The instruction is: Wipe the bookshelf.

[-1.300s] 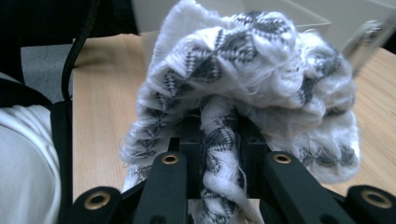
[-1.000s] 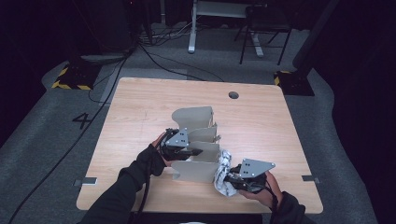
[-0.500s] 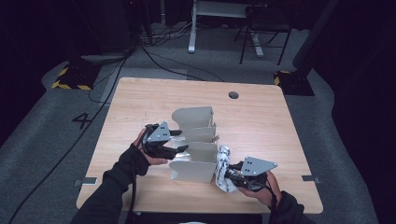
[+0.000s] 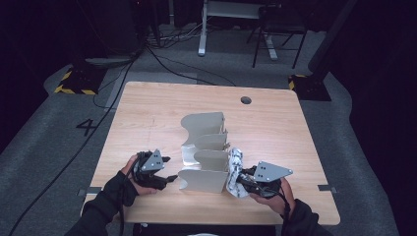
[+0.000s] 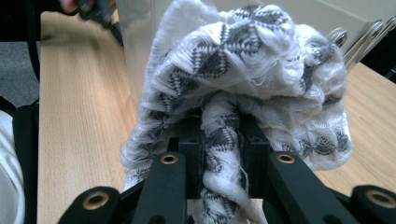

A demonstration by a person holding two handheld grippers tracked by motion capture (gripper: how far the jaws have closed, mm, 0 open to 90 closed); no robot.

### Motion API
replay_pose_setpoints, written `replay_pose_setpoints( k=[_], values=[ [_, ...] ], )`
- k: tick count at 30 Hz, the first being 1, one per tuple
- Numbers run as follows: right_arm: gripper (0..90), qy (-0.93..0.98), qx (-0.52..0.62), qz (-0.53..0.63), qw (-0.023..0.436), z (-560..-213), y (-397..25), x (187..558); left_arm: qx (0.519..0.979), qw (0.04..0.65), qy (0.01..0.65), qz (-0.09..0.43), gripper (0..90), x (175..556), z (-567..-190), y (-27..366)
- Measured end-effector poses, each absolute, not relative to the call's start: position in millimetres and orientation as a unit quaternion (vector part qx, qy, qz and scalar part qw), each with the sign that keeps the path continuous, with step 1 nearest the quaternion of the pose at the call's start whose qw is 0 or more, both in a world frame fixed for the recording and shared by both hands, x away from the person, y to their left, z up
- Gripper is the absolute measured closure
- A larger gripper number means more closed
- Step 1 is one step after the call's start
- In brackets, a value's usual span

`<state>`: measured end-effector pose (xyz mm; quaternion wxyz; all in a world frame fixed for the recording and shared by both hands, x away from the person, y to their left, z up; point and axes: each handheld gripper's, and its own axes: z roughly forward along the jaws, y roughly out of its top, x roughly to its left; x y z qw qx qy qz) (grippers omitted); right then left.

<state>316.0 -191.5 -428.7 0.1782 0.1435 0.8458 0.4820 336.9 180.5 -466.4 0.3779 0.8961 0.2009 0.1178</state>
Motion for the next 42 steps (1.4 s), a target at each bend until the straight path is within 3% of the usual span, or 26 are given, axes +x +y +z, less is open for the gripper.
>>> replay_pose_setpoints(
  k=[3, 8, 10, 21, 25, 32, 42],
  values=[
    [75.4, 0.849, 0.142, 0.478, 0.177, -430, -190, 316, 0.904, 0.371, 0.189, 0.096, 33.0, 328, -477, 169],
    [75.4, 0.855, 0.136, 0.472, 0.169, -436, -185, 317, 0.908, 0.374, 0.17, 0.077, 50.3, 325, -481, 154],
    [75.4, 0.857, 0.131, 0.471, 0.163, -439, -182, 316, 0.903, 0.386, 0.179, 0.066, 52.8, 326, -485, 152],
    [75.4, 0.861, 0.108, 0.472, 0.157, -441, -174, 318, 0.898, 0.38, 0.206, 0.079, 57.0, 342, -493, 158],
    [75.4, 0.863, 0.097, 0.469, 0.162, -442, -163, 317, 0.891, 0.385, 0.226, 0.077, 50.9, 352, -494, 163],
    [75.4, 0.861, 0.094, 0.475, 0.157, -444, -153, 322, 0.888, 0.387, 0.233, 0.087, 50.2, 362, -493, 163],
    [75.5, 0.862, 0.081, 0.472, 0.167, -447, -135, 320, 0.885, 0.385, 0.248, 0.079, 38.1, 380, -494, 166]
  ],
)
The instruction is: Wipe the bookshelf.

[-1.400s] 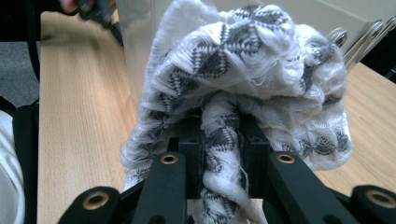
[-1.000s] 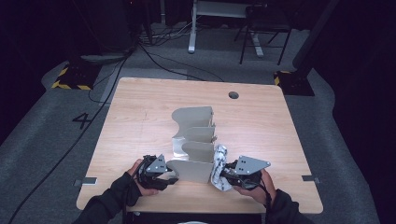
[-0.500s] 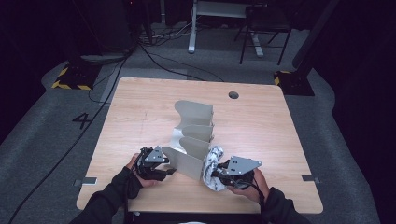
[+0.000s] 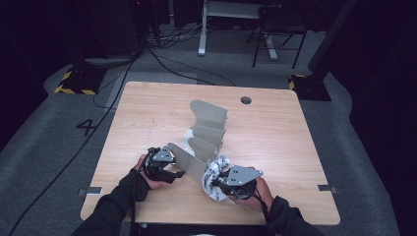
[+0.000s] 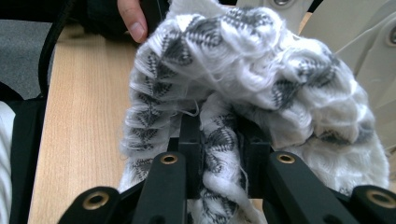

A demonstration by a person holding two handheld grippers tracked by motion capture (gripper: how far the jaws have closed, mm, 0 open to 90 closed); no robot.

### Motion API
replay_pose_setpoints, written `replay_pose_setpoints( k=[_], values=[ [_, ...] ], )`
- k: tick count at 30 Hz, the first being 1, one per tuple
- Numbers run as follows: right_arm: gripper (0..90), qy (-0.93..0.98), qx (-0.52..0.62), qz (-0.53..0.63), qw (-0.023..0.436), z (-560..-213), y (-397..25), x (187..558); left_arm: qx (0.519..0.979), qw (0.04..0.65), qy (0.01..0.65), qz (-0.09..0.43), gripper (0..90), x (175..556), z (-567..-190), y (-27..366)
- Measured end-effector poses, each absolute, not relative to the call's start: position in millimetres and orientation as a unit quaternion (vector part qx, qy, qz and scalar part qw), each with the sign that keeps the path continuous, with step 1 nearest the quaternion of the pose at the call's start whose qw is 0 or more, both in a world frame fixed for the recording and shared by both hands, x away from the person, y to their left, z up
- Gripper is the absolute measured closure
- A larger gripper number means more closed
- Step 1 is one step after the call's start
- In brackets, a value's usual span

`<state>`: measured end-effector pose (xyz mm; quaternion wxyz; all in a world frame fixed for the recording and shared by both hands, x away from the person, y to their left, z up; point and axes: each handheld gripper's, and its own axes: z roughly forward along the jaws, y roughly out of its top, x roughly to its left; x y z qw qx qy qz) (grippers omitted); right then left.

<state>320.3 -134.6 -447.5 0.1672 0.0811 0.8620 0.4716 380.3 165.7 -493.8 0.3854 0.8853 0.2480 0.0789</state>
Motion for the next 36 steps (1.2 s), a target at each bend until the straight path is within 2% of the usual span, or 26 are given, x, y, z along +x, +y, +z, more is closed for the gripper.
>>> replay_pose_setpoints(
  k=[5, 8, 13, 17, 23, 29, 36],
  values=[
    [75.5, 0.84, 0.118, 0.492, 0.198, -435, -156, 329, 0.891, 0.368, 0.25, 0.094, 35.6, 380, -497, 165],
    [75.5, 0.811, 0.157, 0.514, 0.231, -419, -173, 340, 0.892, 0.364, 0.249, 0.102, 33.3, 380, -501, 165],
    [75.4, 0.791, 0.168, 0.527, 0.263, -404, -176, 361, 0.891, 0.37, 0.243, 0.105, 32.5, 380, -502, 166],
    [74.8, 0.794, 0.166, 0.524, 0.259, -408, -169, 375, 0.891, 0.37, 0.241, 0.105, 32.2, 380, -502, 165],
    [74.5, 0.806, 0.179, 0.516, 0.23, -428, -165, 382, 0.892, 0.371, 0.238, 0.102, 33.5, 380, -502, 165],
    [74.9, 0.842, 0.187, 0.455, 0.222, -455, -156, 385, 0.891, 0.371, 0.24, 0.103, 33.5, 379, -502, 165],
    [74.6, 0.875, 0.204, 0.396, 0.188, -478, -157, 395, 0.891, 0.371, 0.24, 0.103, 33.5, 379, -502, 165]
  ],
)
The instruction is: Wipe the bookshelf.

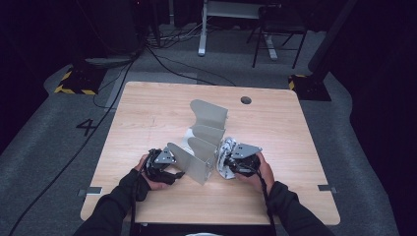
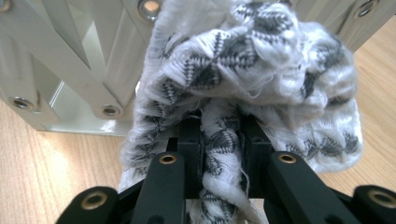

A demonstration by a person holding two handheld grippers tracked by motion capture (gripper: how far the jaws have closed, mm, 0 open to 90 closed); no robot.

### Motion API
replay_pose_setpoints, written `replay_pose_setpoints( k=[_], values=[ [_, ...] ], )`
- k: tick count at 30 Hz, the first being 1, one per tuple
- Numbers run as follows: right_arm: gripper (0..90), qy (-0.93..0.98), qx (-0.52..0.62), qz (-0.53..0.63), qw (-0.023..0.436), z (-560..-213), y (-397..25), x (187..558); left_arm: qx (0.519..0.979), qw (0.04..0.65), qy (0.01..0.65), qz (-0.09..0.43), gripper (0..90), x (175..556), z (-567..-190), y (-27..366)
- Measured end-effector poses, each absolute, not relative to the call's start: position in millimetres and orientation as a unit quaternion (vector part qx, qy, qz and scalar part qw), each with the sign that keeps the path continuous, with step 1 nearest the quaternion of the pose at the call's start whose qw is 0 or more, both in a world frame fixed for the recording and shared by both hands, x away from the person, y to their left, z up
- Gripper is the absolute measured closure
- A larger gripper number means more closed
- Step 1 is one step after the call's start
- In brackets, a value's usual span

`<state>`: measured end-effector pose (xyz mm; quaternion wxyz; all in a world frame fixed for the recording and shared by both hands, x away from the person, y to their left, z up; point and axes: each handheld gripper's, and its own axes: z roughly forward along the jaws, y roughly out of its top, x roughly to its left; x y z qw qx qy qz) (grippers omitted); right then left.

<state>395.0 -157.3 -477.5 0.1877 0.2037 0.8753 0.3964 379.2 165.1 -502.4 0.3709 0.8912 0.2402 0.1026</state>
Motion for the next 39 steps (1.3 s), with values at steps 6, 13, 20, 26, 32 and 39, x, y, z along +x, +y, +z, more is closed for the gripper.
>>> replay_pose_setpoints(
  k=[6, 13, 20, 26, 32, 39],
  values=[
    [74.6, 0.852, 0.182, 0.442, 0.215, -450, -161, 381, 0.891, 0.371, 0.24, 0.103, 33.5, 379, -502, 165],
    [74.5, 0.814, 0.153, 0.507, 0.24, -408, -164, 360, 0.891, 0.371, 0.241, 0.103, 33.4, 379, -502, 165],
    [74.2, 0.835, 0.168, 0.482, 0.208, -442, -157, 367, 0.89, 0.369, 0.246, 0.108, 32.5, 378, -502, 165],
    [74.2, 0.842, 0.17, 0.465, 0.212, -450, -159, 368, 0.889, 0.369, 0.251, 0.106, 32.6, 376, -502, 165],
    [74.2, 0.839, 0.17, 0.464, 0.228, -448, -162, 368, 0.876, 0.373, 0.293, 0.088, 25.5, 374, -501, 170],
    [74.4, 0.811, 0.181, 0.493, 0.257, -429, -172, 365, 0.84, 0.44, 0.288, 0.135, 26.4, 336, -460, 181]
  ],
)
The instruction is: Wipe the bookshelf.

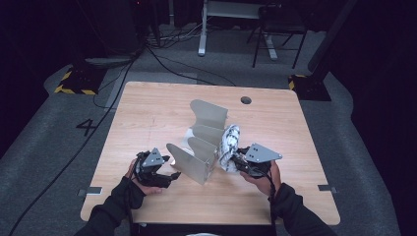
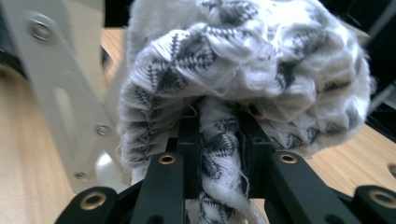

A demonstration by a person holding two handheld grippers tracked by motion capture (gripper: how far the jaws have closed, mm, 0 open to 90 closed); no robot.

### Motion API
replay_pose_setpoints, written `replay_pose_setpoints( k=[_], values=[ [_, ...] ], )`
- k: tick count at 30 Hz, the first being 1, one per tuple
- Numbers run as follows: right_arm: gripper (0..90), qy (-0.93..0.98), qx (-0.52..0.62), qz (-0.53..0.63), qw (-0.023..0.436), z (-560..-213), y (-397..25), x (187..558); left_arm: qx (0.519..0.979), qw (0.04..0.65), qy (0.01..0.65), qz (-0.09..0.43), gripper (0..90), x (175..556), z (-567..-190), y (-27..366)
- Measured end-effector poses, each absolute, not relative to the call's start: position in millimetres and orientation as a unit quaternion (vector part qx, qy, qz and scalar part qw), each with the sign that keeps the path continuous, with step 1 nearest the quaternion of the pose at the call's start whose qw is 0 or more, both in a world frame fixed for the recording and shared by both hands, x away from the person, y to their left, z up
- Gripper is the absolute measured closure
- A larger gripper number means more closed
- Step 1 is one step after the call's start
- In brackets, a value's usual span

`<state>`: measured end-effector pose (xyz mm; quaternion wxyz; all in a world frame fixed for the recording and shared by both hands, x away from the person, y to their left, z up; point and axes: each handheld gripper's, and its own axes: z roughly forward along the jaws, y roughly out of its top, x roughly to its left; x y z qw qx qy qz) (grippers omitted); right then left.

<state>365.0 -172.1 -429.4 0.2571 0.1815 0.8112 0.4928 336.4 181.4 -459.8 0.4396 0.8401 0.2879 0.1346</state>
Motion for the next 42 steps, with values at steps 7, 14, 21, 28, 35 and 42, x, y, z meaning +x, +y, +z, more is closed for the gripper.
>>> replay_pose_setpoints(
  k=[7, 14, 21, 28, 35, 42],
  values=[
    [74.9, 0.835, 0.199, 0.445, 0.254, -439, -166, 373, 0.81, 0.477, 0.287, 0.183, 26.5, 313, -419, 177],
    [74.9, 0.854, 0.184, 0.431, 0.227, -452, -157, 375, 0.793, 0.516, 0.257, 0.197, 26.4, 299, -389, 167],
    [74.8, 0.86, 0.174, 0.428, 0.217, -455, -153, 373, 0.805, 0.519, 0.213, 0.191, 26.6, 290, -381, 133],
    [74.9, 0.864, 0.167, 0.426, 0.212, -457, -149, 370, 0.81, 0.517, 0.208, 0.183, 28.8, 291, -377, 95],
    [74.9, 0.881, 0.145, 0.412, 0.183, -471, -140, 364, 0.818, 0.486, 0.229, 0.205, 47.7, 306, -383, 69],
    [74.5, 0.876, 0.154, 0.415, 0.194, -469, -142, 366, 0.82, 0.463, 0.252, 0.225, 56.5, 315, -387, 76]
  ],
)
